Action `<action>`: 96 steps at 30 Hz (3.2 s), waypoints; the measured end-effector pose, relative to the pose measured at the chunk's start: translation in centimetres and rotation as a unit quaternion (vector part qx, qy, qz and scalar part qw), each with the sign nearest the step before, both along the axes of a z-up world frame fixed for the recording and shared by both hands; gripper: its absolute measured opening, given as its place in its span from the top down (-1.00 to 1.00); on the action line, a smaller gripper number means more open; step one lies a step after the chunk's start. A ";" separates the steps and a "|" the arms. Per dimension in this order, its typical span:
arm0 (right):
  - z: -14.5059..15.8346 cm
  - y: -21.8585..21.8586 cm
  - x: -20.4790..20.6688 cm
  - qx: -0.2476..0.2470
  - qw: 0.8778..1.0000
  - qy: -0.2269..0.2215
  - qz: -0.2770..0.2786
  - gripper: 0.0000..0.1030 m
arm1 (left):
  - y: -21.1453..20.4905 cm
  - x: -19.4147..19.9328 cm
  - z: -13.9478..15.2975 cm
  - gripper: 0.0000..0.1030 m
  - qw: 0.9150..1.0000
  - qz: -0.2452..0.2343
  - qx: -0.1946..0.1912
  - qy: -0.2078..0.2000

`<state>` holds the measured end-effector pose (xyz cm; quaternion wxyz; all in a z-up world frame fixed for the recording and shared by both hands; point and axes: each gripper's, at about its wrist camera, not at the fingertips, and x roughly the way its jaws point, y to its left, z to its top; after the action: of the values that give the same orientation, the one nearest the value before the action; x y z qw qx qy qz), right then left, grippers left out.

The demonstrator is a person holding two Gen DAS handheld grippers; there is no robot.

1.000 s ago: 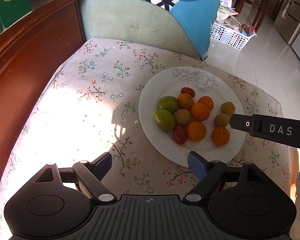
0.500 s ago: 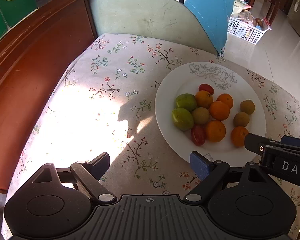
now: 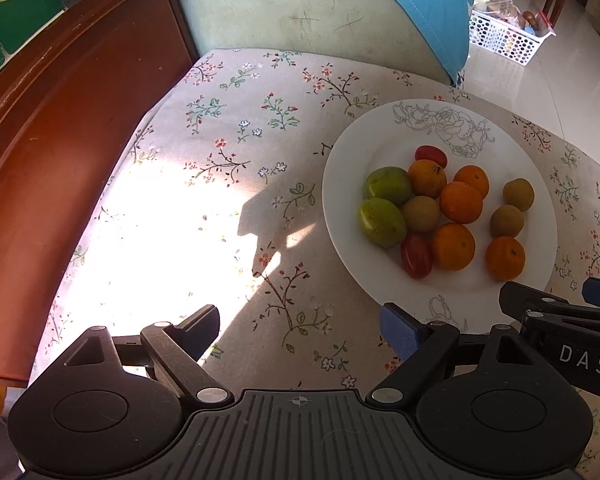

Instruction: Organize fruits

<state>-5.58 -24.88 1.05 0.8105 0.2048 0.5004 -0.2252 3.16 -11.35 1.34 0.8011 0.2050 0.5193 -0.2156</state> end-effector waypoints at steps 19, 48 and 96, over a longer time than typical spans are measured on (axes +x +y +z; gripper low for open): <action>-0.7 0.3 0.3 0.001 1.000 0.022 0.004 -0.72 | -0.4 0.2 -0.7 -0.72 1.000 0.002 0.024 0.000; -1.0 2.0 0.3 -0.005 0.999 0.016 0.045 -0.72 | 0.9 -0.5 -0.3 -0.72 0.999 0.002 0.031 -0.016; -5.0 17.5 -4.3 -0.057 0.899 -0.118 0.419 -0.98 | 10.1 -2.9 -1.8 -0.72 0.999 0.000 0.045 -0.019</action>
<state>-9.84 -7.39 -4.00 0.8931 -0.0451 0.4273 0.1329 0.26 -1.28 -0.44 0.8007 0.2448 0.5135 -0.1879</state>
